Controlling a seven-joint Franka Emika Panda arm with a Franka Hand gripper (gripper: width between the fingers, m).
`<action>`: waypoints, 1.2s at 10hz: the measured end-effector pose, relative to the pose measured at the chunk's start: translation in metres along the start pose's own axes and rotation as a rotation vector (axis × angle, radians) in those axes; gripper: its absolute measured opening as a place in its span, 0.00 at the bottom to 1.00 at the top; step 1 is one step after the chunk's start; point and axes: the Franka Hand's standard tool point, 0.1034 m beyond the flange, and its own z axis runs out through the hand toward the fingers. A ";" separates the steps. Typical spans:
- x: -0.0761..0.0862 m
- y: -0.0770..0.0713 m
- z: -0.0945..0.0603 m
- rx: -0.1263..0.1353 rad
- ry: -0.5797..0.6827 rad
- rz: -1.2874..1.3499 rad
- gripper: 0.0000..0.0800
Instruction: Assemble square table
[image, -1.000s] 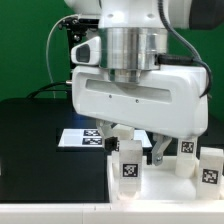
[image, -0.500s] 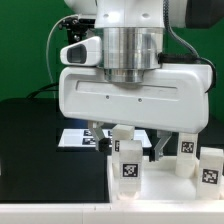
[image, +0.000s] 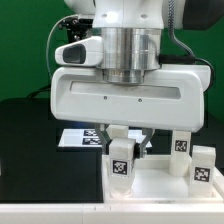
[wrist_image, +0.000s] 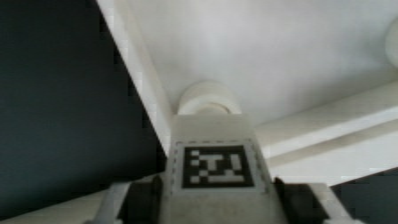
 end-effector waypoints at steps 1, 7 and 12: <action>0.000 0.000 0.000 0.000 0.000 0.000 0.36; 0.003 -0.009 0.004 -0.004 0.038 0.710 0.36; 0.004 -0.013 0.006 0.031 0.057 1.124 0.36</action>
Offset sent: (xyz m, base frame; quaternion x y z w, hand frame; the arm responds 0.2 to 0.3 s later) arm -0.0019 -0.0030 -0.0136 -0.0458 0.0446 0.2355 0.9698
